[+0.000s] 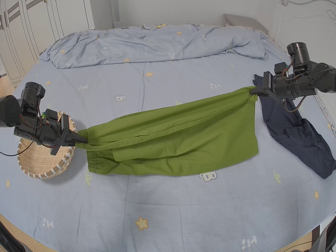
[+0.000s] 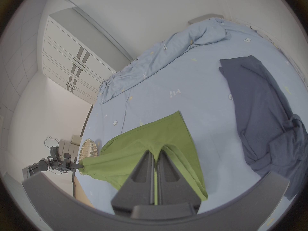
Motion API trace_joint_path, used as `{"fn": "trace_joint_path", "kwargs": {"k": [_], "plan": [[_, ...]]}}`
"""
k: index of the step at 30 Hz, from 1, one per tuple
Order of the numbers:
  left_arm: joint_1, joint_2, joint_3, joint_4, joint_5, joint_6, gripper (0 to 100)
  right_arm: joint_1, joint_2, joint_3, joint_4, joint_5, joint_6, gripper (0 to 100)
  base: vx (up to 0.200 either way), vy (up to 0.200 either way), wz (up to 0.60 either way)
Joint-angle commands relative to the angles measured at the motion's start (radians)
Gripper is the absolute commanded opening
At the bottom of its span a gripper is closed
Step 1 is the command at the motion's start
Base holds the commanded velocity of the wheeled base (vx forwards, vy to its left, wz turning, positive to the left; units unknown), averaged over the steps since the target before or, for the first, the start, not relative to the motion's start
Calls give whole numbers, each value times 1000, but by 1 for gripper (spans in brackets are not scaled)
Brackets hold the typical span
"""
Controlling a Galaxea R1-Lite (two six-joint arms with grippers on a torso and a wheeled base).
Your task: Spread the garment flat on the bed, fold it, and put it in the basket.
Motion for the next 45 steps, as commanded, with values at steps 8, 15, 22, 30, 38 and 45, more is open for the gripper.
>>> {"fn": "trace_joint_path", "kwargs": {"k": [8, 15, 22, 30, 38, 45], "plan": [[45, 68, -40, -4, -6, 1, 0, 16, 141, -89, -13, -18, 2, 0, 0, 0, 0], [56, 83, -46, -5, -6, 3, 0, 21, 158, -91, -31, -21, -5, 0, 0, 0, 0], [57, 95, -74, -5, -4, 4, 0, 21, 173, -88, -113, -21, -5, 0, 0, 0, 0], [59, 117, -118, -5, -4, 4, 0, 18, 196, -111, -133, -21, -8, 0, 0, 0, 0], [83, 155, -137, -5, -4, 18, 0, 18, 224, -120, -191, -21, -10, 0, 0, 0, 0], [73, 184, -163, -5, -4, 20, 0, 25, 238, -124, -188, -21, -8, 0, 0, 0, 0]]}}
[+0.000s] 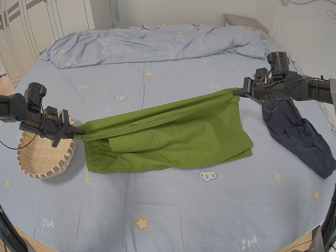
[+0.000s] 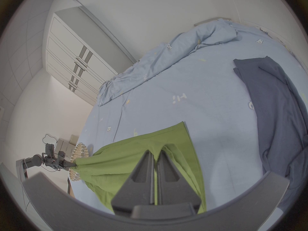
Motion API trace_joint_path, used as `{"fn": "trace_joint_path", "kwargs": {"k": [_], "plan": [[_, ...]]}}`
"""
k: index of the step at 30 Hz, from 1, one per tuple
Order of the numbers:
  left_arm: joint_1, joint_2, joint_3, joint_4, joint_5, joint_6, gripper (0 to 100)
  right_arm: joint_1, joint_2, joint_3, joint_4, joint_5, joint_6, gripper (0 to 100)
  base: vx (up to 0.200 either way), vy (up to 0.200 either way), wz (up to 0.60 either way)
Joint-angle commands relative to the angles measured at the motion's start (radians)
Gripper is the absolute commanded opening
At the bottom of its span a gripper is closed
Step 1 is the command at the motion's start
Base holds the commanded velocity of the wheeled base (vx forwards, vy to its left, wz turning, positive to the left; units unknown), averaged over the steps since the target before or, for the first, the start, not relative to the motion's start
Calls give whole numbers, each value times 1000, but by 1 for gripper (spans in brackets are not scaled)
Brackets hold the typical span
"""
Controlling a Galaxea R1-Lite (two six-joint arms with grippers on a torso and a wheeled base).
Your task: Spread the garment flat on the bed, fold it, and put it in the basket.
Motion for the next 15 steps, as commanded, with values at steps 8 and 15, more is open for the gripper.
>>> {"fn": "trace_joint_path", "kwargs": {"k": [8, 15], "plan": [[-19, 43, -31, 0, 2, -2, 0, -4, 4, 43, 4, -20, 6, 0, 0, 0, 0], [-19, 52, -38, 0, 2, 0, 0, 1, 8, 43, 2, -20, 7, 0, 0, 0, 0]]}}
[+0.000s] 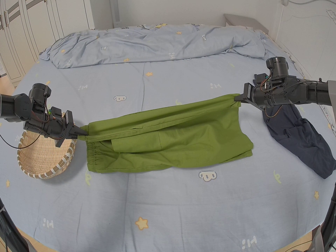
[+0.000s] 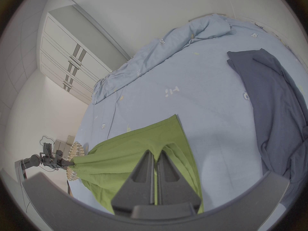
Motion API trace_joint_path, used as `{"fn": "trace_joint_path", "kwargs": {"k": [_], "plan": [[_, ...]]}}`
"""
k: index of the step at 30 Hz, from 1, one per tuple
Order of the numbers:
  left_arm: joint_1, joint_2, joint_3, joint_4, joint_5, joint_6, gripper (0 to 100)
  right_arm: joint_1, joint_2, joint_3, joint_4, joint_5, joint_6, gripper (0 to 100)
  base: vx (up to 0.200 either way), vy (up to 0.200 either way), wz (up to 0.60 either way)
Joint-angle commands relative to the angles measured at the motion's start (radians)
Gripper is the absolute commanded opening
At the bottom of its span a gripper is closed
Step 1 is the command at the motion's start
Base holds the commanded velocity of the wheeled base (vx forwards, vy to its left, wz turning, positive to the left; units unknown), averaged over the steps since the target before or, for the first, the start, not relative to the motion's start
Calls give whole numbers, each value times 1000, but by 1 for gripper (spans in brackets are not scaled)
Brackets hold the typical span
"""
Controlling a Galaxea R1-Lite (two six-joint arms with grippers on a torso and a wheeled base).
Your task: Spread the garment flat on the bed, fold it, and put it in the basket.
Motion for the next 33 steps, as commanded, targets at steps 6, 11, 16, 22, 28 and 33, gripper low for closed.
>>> {"fn": "trace_joint_path", "kwargs": {"k": [6, 11, 16, 22, 28, 33], "plan": [[-18, 19, -20, -1, 0, 0, 100, 20, 11, 3, 0, 1, 6, 100, 0, 0, 0], [-58, -6, -12, -1, 0, -5, 100, 23, 11, 14, 0, 1, 6, 100, 0, 0, 0], [-110, -61, 18, 1, 0, -15, 100, 17, 8, 46, -3, 1, 3, 100, 0, 0, 0], [-144, 5, -28, -8, 6, -26, 100, 11, -12, 100, -6, -1, 3, 100, 0, 0, 0], [-138, 157, -252, -10, 12, -115, 100, 5, -68, 147, -6, 1, 7, 100, 0, 0, 0], [-116, 249, -402, -10, 35, -226, 100, 6, -119, 190, -7, 2, 6, 100, 0, 0, 0]]}}
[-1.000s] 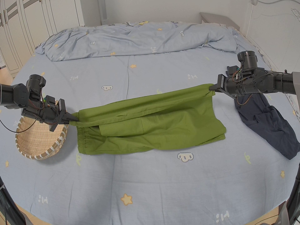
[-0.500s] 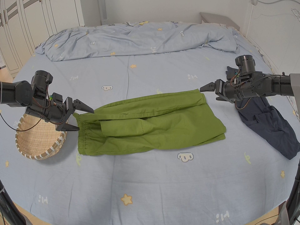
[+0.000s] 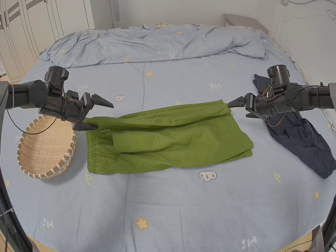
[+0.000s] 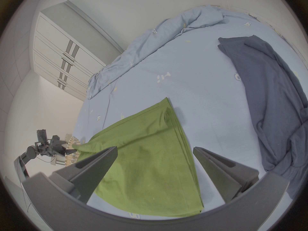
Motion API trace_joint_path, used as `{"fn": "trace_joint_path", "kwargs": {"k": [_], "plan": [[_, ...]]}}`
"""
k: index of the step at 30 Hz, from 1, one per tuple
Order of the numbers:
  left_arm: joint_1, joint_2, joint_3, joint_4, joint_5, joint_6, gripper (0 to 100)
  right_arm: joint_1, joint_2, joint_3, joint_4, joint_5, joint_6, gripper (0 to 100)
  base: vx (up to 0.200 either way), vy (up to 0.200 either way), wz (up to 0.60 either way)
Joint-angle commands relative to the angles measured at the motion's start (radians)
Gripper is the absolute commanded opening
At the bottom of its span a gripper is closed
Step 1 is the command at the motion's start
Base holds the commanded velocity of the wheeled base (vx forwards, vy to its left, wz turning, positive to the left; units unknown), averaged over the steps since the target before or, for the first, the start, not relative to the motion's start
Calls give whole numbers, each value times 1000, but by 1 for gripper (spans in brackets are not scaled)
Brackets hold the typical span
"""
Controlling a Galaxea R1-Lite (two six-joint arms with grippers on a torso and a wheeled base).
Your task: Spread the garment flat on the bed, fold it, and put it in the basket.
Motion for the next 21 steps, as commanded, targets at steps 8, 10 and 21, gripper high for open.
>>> {"fn": "trace_joint_path", "kwargs": {"k": [8, 10, 21], "plan": [[14, 205, -206, -3, 72, -113, 100, 7, -151, 159, -67, 4, -5, 100, 0, 0, 0], [9, 206, -212, -4, 72, -109, 100, 8, -151, 165, -70, 4, -5, 100, 0, 0, 0], [-6, 229, -279, -26, 111, -138, 100, -1, -149, 197, -75, 8, 3, 100, 0, 0, 0]]}}
